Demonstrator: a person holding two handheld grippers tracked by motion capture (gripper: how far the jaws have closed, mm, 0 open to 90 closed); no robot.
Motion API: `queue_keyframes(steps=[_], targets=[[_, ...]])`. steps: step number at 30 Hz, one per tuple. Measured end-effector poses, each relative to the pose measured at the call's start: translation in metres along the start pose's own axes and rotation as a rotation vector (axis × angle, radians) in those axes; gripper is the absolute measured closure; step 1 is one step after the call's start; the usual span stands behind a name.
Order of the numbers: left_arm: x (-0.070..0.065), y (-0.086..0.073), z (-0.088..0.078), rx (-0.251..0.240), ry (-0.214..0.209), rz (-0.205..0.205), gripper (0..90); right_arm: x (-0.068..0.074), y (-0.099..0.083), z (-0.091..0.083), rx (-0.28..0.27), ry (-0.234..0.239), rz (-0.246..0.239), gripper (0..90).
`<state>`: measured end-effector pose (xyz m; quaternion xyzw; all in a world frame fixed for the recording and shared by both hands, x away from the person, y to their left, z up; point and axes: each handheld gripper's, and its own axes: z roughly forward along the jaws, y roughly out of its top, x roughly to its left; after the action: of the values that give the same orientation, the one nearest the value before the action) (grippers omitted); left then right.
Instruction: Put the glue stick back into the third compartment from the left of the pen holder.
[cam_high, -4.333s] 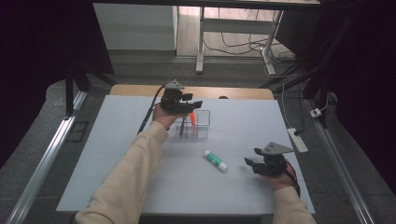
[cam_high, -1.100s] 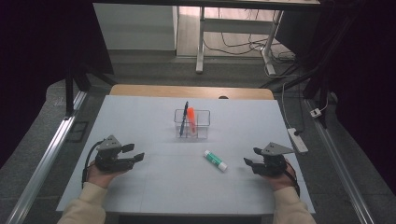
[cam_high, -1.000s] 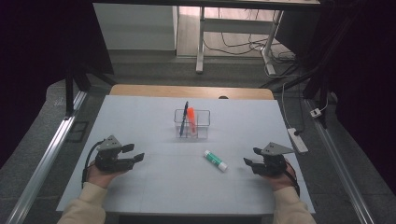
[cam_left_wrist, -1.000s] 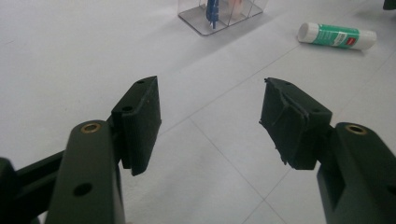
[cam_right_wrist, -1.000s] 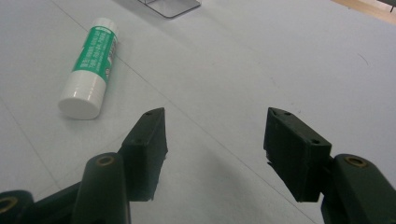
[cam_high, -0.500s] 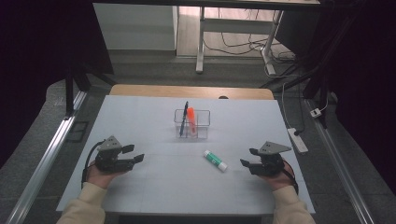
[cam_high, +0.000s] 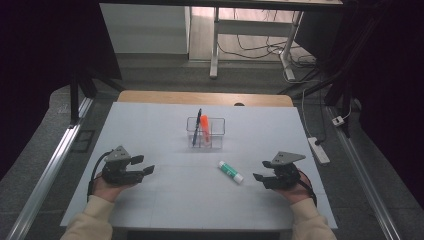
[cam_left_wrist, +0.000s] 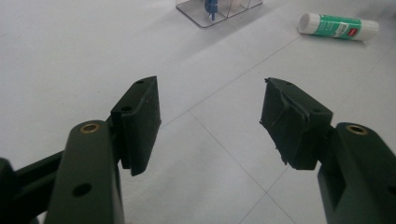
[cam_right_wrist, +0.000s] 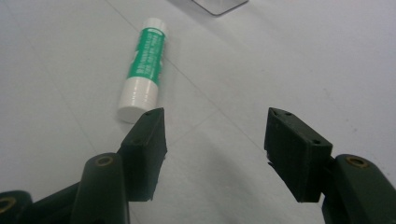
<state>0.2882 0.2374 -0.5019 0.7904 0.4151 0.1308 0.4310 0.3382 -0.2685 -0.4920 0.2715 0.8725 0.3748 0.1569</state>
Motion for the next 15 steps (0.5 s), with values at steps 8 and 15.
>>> queue_keyframes(steps=[8,15], targets=[[0.0,0.0,0.001,0.004,-0.001,0.002,37.3,0.009,0.008,0.004,0.033,0.025,-0.012,38.5],[0.0,0.0,0.001,0.003,0.001,0.007,37.3,0.013,0.012,0.007,0.049,0.038,-0.019,38.5]])
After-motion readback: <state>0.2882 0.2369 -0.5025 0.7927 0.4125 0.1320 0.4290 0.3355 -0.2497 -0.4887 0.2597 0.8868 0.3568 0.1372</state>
